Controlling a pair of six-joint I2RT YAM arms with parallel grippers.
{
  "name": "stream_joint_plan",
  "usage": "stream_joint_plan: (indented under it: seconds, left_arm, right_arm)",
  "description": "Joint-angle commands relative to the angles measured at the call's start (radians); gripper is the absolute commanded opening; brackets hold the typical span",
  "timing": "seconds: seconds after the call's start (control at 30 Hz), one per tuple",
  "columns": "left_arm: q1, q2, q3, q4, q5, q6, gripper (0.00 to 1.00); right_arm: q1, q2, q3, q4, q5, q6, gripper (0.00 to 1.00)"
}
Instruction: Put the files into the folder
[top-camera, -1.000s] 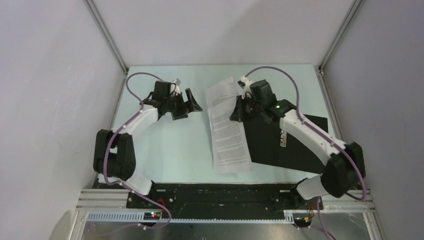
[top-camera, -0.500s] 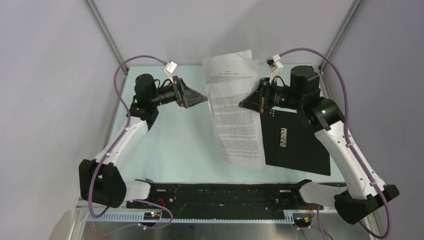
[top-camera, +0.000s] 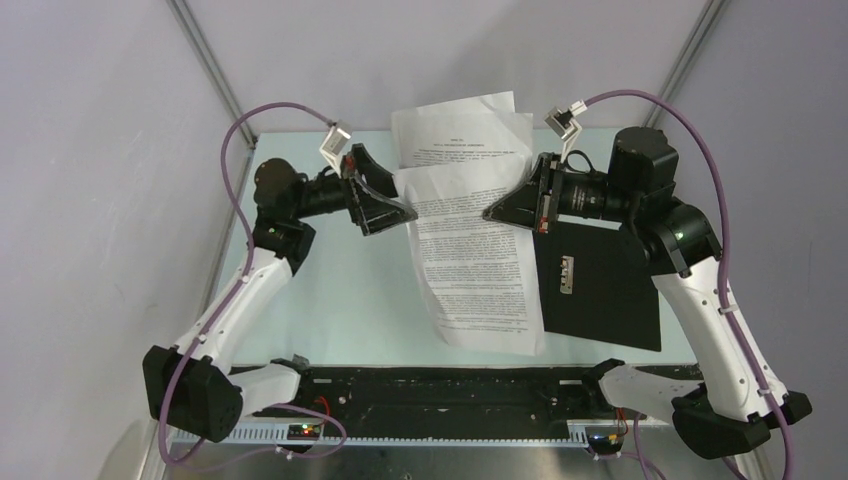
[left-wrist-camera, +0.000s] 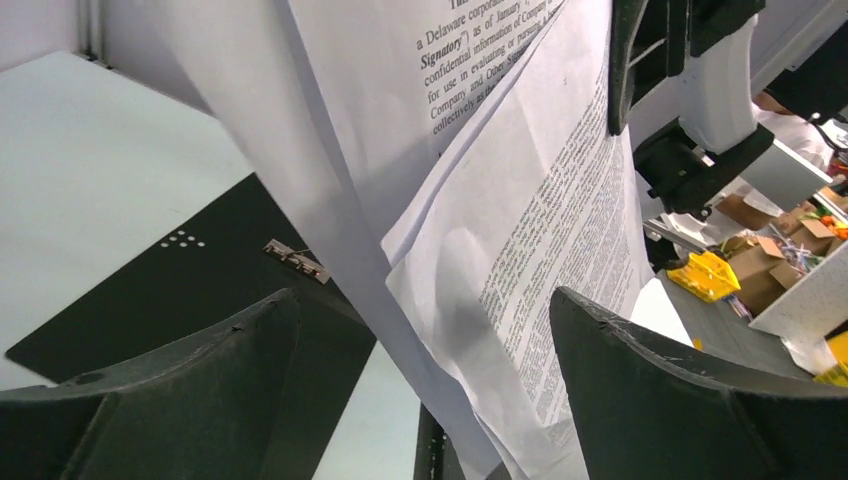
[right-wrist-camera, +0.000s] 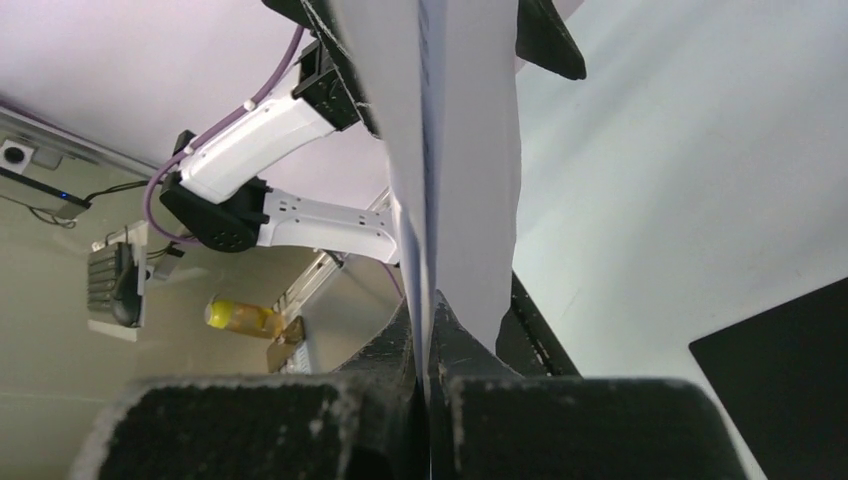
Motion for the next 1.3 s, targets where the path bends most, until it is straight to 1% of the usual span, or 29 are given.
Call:
stream_joint_plan:
  seconds: [0.0,0.3,0.4,0.47,0.57,0.67,0.7,0.9,1.0,1.03,1.07,1.17,1.27]
  left_arm:
    - [-0.023,-0.002,0.029,0.061,0.052,-0.029,1.00]
    - [-0.074,0.006,0.051,0.121,0.080,-0.102,0.99]
    - [-0.086,0.016,0.058,0.172,0.081,-0.148,0.97]
    - [-0.090,0.017,0.064,0.195,0.081,-0.180,0.95]
    - [-0.095,0.009,0.074,0.211,0.080,-0.212,0.87]
    - [-0.096,0.004,0.082,0.215,0.074,-0.228,0.81]
    - [-0.096,0.006,0.083,0.216,0.065,-0.231,0.77]
    - [-0.096,0.051,0.084,0.215,0.034,-0.242,0.63]
    - [-0.095,0.056,0.079,0.180,0.009,-0.194,0.58]
    - [-0.096,0.056,0.084,0.137,0.002,-0.175,0.57]
    - [-0.095,0.057,0.087,0.107,-0.015,-0.132,0.53]
    - [-0.096,0.053,0.105,-0.048,-0.063,-0.019,0.47]
    - [-0.096,0.053,0.119,-0.152,-0.127,0.100,0.40]
  right_arm:
    - [-0.015,-0.006,0.031,0.049,-0.074,0.056,0.00]
    - [-0.079,0.007,0.010,0.084,-0.112,0.060,0.00]
    - [-0.124,0.006,-0.012,0.145,-0.157,0.097,0.00]
    - [-0.157,0.007,-0.017,0.152,-0.165,0.100,0.00]
    - [-0.187,0.013,-0.031,0.156,-0.169,0.094,0.00]
    - [-0.192,0.017,-0.047,0.160,-0.151,0.078,0.00]
    - [-0.192,0.013,-0.064,0.175,-0.148,0.077,0.00]
    - [-0.191,-0.004,-0.140,0.247,-0.132,0.060,0.00]
    - [-0.190,-0.026,-0.172,0.262,-0.110,0.017,0.00]
    - [-0.189,-0.030,-0.181,0.278,-0.104,0.011,0.00]
    - [-0.186,-0.040,-0.203,0.291,-0.100,0.002,0.00]
    - [-0.169,-0.065,-0.250,0.354,-0.060,-0.024,0.00]
    - [-0.143,-0.075,-0.302,0.388,-0.016,-0.053,0.00]
